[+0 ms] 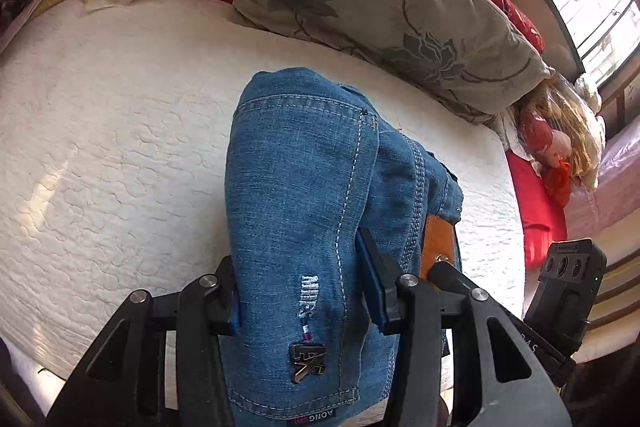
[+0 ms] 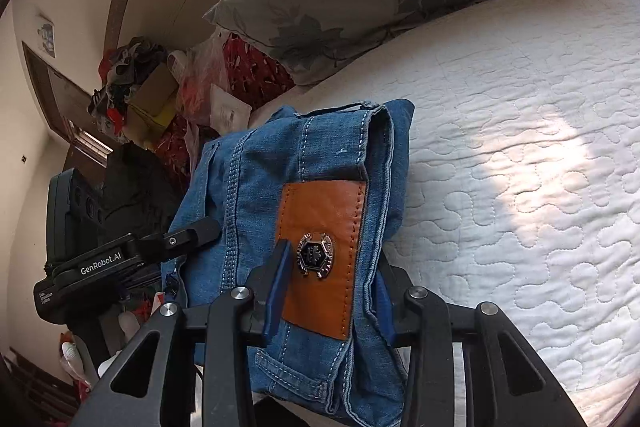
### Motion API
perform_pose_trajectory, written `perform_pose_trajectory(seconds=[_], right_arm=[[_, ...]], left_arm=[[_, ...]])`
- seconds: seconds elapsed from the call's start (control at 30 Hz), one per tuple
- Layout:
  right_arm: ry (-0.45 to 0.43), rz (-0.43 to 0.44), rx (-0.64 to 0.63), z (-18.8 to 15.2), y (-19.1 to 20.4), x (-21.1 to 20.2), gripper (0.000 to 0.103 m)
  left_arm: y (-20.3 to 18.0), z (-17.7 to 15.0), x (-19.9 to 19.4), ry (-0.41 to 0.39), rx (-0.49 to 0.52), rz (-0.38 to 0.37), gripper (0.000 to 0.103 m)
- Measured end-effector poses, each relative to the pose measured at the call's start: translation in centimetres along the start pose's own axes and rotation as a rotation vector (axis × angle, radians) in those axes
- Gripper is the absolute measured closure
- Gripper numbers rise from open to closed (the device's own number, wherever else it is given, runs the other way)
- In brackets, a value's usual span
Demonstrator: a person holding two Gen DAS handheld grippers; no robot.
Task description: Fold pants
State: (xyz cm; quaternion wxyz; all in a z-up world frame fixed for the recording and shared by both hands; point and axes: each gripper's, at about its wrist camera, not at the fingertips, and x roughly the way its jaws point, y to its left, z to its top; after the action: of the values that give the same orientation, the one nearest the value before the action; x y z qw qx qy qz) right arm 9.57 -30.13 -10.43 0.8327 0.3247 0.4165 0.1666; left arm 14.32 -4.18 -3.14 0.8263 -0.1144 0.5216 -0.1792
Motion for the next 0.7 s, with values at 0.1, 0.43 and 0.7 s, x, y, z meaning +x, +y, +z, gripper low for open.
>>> perform_pose_trajectory(seconds=[0.1, 0.43, 0.7], right_arm=[[-0.028, 0.014, -0.045, 2.1, 2.6, 1.2, 0.062], [-0.011, -0.176, 0.005, 4.9, 0.3, 6.6, 0.058], [0.079, -0.322, -0.01, 1.4, 0.3, 5.1, 0.014]], left_arm=[[1.1, 2.6, -1.0, -0.064, -0.011, 0.028, 0.059], [9.0, 4.5, 3.9, -0.005, -0.123, 0.239, 0.053], [10.1, 0.1, 2.0, -0.057, -0.159, 0.327, 0.053]])
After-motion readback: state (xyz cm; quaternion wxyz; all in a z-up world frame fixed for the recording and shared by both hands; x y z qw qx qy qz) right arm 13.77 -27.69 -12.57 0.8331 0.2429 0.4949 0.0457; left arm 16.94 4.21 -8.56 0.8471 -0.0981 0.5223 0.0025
